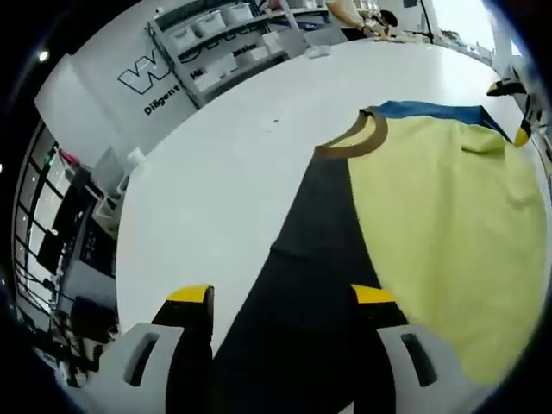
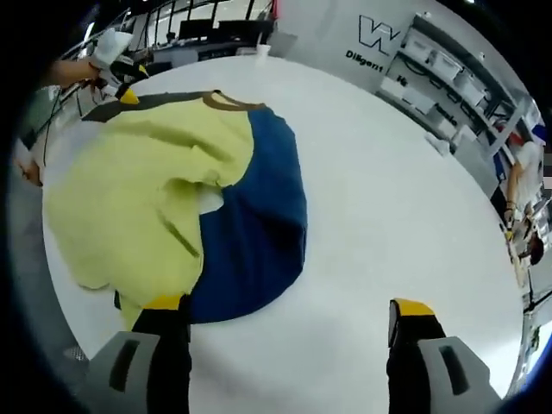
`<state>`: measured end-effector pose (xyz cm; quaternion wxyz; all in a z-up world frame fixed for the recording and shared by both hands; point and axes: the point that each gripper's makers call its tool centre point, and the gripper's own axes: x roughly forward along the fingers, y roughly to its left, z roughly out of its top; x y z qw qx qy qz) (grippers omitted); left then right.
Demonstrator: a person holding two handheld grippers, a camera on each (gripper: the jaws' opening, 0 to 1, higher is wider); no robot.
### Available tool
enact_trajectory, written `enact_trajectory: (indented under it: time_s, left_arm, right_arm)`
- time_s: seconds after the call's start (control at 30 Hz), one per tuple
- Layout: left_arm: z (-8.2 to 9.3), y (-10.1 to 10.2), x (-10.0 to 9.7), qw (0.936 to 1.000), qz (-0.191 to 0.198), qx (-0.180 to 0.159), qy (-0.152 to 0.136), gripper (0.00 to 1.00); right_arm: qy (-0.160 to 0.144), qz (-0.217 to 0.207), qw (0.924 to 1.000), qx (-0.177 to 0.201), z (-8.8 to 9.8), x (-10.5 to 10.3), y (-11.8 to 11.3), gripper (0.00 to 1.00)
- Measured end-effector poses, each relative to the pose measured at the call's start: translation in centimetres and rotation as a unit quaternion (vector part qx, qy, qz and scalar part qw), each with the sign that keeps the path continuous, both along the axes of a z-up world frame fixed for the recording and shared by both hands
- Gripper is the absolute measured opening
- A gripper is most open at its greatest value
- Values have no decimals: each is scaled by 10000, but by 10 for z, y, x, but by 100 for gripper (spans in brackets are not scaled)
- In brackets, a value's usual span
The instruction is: Fold the garment on the visible template until the final outline fits inside the template.
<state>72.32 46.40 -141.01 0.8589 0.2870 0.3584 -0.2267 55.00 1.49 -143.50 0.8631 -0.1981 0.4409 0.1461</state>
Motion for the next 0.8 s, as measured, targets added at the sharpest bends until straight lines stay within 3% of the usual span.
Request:
enact_trajectory:
  time_s: [0.27,0.53,0.8]
  left_arm:
    - [-10,-20,4,9996,-237,118,31,64]
    - [-8,-10,22,9999,-81,110,29,69]
    - [-4,2,40,9997,52,153,-185,73]
  right_arm:
    - [103,-115,9998,115,-6,-12,1,97]
    - [67,-142,9998,88,-7,-10,-3,99]
    - [94,-218,9997,87,-7,-6,-6,99]
